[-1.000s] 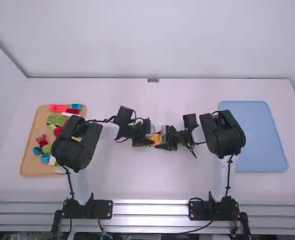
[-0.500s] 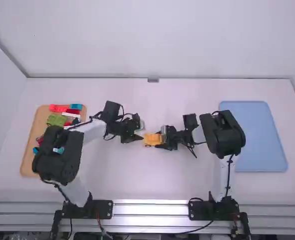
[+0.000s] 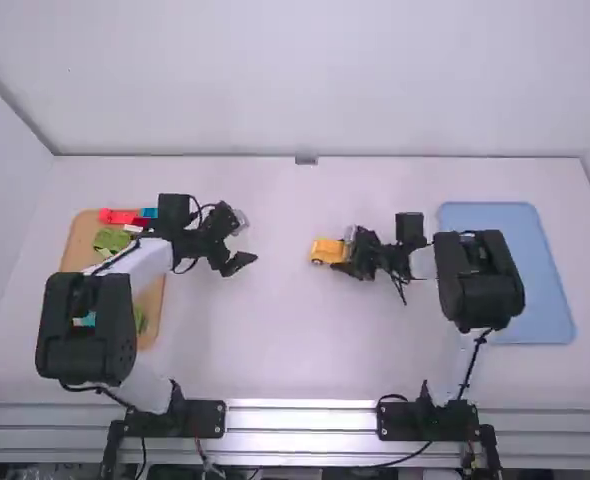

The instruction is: Assemble lego blocks to make yellow taxi

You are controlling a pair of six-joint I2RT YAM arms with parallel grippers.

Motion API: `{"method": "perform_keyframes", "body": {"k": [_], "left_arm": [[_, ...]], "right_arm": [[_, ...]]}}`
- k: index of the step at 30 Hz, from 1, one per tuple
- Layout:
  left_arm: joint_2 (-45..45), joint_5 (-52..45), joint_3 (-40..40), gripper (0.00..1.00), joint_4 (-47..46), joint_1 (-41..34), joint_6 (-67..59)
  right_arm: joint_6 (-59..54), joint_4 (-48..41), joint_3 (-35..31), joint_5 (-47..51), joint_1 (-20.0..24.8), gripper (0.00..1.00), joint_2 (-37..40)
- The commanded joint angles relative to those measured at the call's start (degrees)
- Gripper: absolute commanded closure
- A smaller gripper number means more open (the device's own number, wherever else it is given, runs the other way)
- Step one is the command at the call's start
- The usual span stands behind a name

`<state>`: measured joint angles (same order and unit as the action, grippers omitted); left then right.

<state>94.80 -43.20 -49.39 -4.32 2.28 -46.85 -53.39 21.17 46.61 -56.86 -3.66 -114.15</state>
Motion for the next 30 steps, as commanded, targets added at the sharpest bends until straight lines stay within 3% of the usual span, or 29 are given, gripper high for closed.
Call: {"method": "perform_keyframes", "body": {"k": [1,9,15,18,20,27,30], "left_arm": [[-0.4,-0.7,1.9,0.01,1.4,0.4,0.9],[-0.4,-0.7,7.0,0.01,13.0,0.0,1.2],[-0.4,-0.7,9.2,0.01,19.0,0.0,1.2],[-0.4,-0.7,10.4,0.01,21.7,0.0,1.2],[-0.4,-0.7,11.6,0.01,24.6,0.0,1.3],[-0.4,-0.7,13.6,0.01,29.9,0.0,4.0],[-0.4,-0.7,14.7,0.01,32.5,0.0,4.0]], "right_arm": [[1.5,-2.6,-1.5,8.0,3.3,0.64,7.2],[-2.0,-15.1,-3.6,27.9,17.6,0.66,21.4],[-1.8,-15.8,-4.3,29.3,28.7,0.67,21.9],[3.8,-14.4,-4.3,29.2,34.4,0.66,20.9],[10.1,-10.7,-4.3,29.3,38.2,0.56,19.0],[19.0,-4.2,-4.3,29.3,42.8,0.54,13.3],[23.0,-1.9,-4.2,30.5,42.8,0.44,10.2]]}}
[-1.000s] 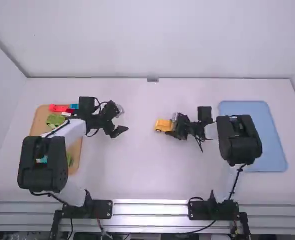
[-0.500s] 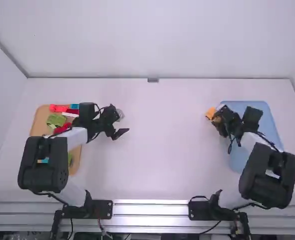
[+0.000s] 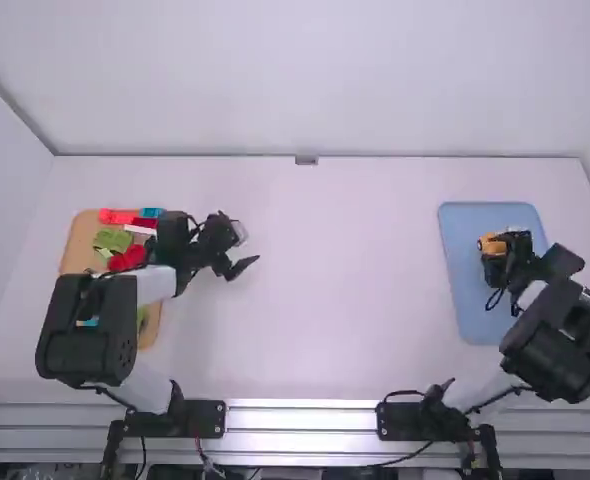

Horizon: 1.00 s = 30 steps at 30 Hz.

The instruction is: Assemble lego blocks to make yellow taxi

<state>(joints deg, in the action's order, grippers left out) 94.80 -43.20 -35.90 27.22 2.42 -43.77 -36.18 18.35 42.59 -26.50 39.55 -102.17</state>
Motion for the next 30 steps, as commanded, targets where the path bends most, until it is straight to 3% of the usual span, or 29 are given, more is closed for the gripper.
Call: {"method": "perform_keyframes", "body": {"k": [1,4,8,10,17,23,24,30], "left_arm": [[-0.4,-0.7,1.3,0.01,1.1,-0.2,0.9],[-0.4,1.6,1.6,0.01,4.3,-0.1,9.8],[-0.8,10.4,1.2,0.01,8.1,-0.1,25.4],[-1.6,11.4,0.9,0.01,7.3,-0.2,27.4],[-11.8,16.8,-2.4,0.01,-7.2,-0.2,30.0],[-28.3,23.8,-5.6,0.01,-23.3,-0.1,38.4],[-28.3,23.8,-5.6,0.01,-23.3,-0.1,38.4],[-42.5,24.3,-5.6,0.01,-26.9,-0.2,37.9]], "right_arm": [[6.2,1.0,-0.2,0.3,-0.5,0.43,-2.0],[8.2,0.8,-0.2,1.5,-0.6,0.02,-1.7],[10.1,-0.7,-0.2,2.2,-1.3,0.02,1.3],[12.0,-2.5,-0.2,4.0,-1.9,0.02,3.7],[15.4,-13.4,-0.2,11.9,-5.6,0.02,17.6],[15.4,-21.0,-0.2,11.2,-14.4,0.02,32.1],[15.4,-21.0,-0.2,11.2,-14.4,0.02,32.1],[15.1,-21.3,-0.2,11.3,-24.9,0.02,42.7]]}}
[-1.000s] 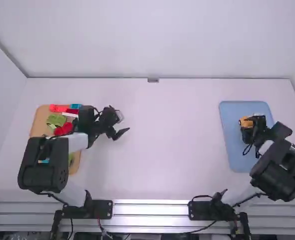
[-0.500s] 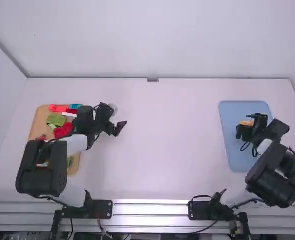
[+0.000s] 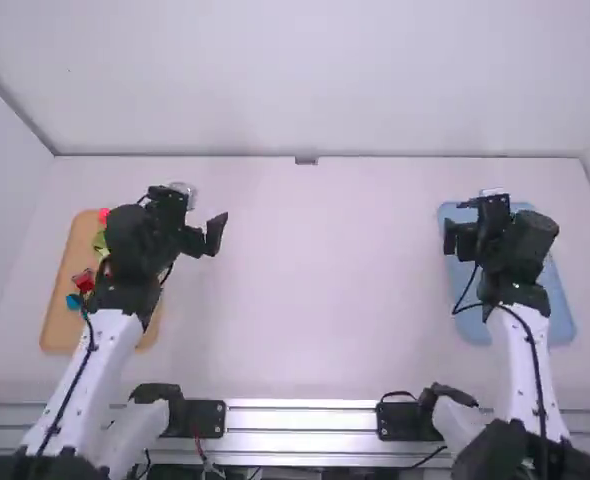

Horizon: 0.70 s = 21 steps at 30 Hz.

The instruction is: Assemble lego blocks to make yellow taxi

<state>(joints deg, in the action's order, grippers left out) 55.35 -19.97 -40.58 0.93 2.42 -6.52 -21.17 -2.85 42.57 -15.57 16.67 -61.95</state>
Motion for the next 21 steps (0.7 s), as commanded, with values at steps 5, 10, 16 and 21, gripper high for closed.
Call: {"method": "perform_keyframes", "body": {"k": [5,10,16,21], "left_arm": [[-9.9,4.2,-0.2,0.02,-2.8,-0.9,1.4],[-12.7,7.0,2.6,0.07,-0.9,-2.4,4.2],[-18.1,12.4,8.0,0.16,-0.9,-2.4,6.5],[-24.4,18.7,14.4,0.27,-0.9,-2.4,6.5]], "right_arm": [[-2.6,0.5,-0.9,1.2,-7.5,0.03,7.3],[0.2,2.9,-3.7,4.0,-10.3,0.08,10.1],[5.6,2.9,-9.1,9.3,-15.7,0.17,15.5],[12.0,2.9,-15.5,15.6,-16.7,0.28,21.9]]}}
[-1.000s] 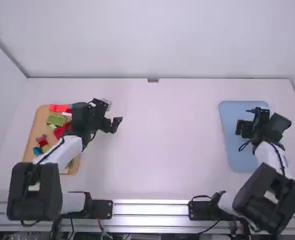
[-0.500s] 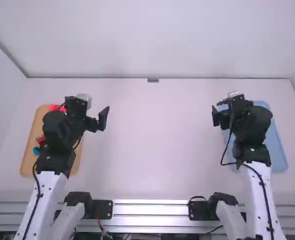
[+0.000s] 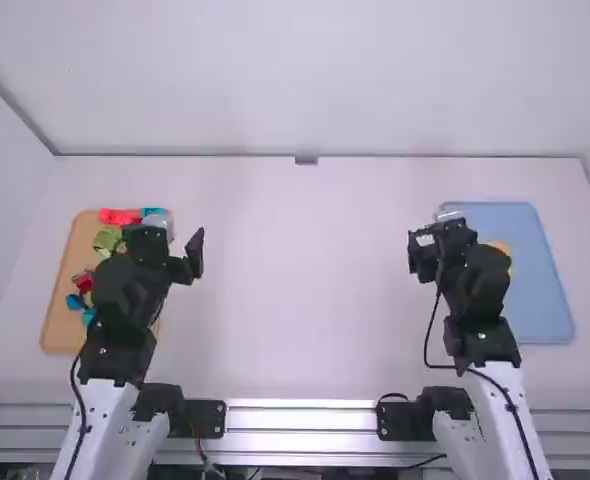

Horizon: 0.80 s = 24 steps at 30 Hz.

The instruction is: Assemble lego blocks to make yellow taxi

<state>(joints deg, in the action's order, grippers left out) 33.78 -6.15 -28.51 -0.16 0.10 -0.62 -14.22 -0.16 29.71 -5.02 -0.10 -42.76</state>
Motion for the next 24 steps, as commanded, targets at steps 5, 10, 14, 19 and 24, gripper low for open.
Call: {"method": "perform_keyframes", "body": {"k": [5,10,14,19,24], "left_arm": [[-8.8,6.2,8.3,0.38,0.2,-0.1,0.6],[-15.8,6.2,15.2,0.5,0.2,-0.1,0.6],[-21.0,6.2,20.5,0.59,0.2,-0.1,0.6],[-26.7,6.2,26.1,0.69,0.2,-0.1,0.6],[-32.0,6.2,28.5,0.78,0.2,-0.1,0.6]], "right_arm": [[11.0,0.2,-8.6,5.0,0.1,0.39,8.6],[14.2,0.2,-15.5,5.0,0.1,0.51,15.6],[14.2,0.2,-20.9,5.0,0.1,0.6,20.9],[14.2,0.2,-26.7,5.0,0.1,0.7,26.7],[14.2,0.2,-29.7,5.0,0.1,0.8,32.3]]}}
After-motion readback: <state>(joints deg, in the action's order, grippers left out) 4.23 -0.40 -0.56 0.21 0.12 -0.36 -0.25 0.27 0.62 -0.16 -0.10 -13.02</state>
